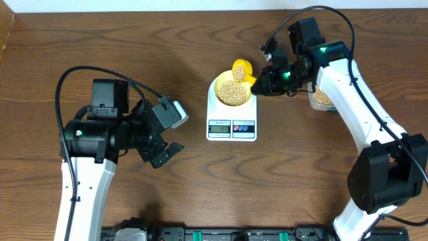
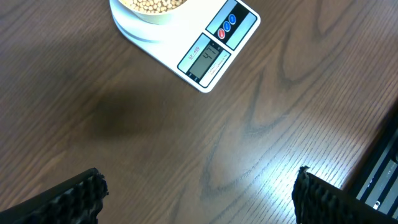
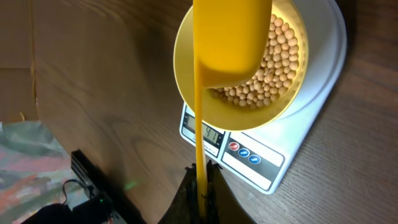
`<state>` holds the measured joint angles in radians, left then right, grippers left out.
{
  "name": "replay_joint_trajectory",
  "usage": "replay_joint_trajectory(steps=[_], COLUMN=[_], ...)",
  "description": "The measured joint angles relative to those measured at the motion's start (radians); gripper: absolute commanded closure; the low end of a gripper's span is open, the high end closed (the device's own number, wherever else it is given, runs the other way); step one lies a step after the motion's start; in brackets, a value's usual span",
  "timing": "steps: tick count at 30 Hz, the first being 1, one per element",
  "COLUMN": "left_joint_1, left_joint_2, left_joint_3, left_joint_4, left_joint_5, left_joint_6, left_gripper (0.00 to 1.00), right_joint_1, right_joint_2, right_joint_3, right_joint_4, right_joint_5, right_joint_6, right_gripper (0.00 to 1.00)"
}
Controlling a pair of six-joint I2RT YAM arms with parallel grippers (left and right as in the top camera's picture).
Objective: Scoop item into bowl and weigh 50g on scale
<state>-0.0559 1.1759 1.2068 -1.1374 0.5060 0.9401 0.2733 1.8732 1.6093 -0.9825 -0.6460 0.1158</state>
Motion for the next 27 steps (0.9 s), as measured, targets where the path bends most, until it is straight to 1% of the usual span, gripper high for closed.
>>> replay_joint_trajectory(steps=[2,5,8,11,15,20,22,27], left_joint_1=[0.0,0.0,0.0,0.0,0.0,0.0,0.0,0.0], left_joint_2=[0.0,0.0,0.0,0.0,0.0,0.0,0.0,0.0], left_joint_3=[0.0,0.0,0.0,0.0,0.0,0.0,0.0,0.0], left_joint_4=[0.0,0.0,0.0,0.0,0.0,0.0,0.0,0.0], left_joint_5=[0.0,0.0,0.0,0.0,0.0,0.0,0.0,0.0], left_joint_6=[0.0,0.0,0.0,0.0,0.0,0.0,0.0,0.0], left_gripper=[0.02,0.02,0.02,0.02,0.02,0.02,0.02,0.02], right_joint_1=[0.003,0.007,0.015,0.016,0.013,0.003,0.003,0.002], right_joint_2=[0.0,0.0,-0.002,-0.008,-0.013,-0.014,-0.015,-0.018], right_joint_3=[0.0,0.0,0.0,0.0,0.0,0.0,0.0,0.0], right_joint_4=[-0.018,0.013,-0.004,0.022,-0.018,-0.016,0.012,0.0], right_joint_5=[0.016,0.023,0.033,0.042,0.075,0.073,0.067,0.068], right_joint_6=[-0.005,0.005,-0.005,-0.001,-0.016,-0.02,-0.016,-0.021], right_gripper=[0.99,0.99,0.99,0.99,0.99,0.99,0.99,0.99])
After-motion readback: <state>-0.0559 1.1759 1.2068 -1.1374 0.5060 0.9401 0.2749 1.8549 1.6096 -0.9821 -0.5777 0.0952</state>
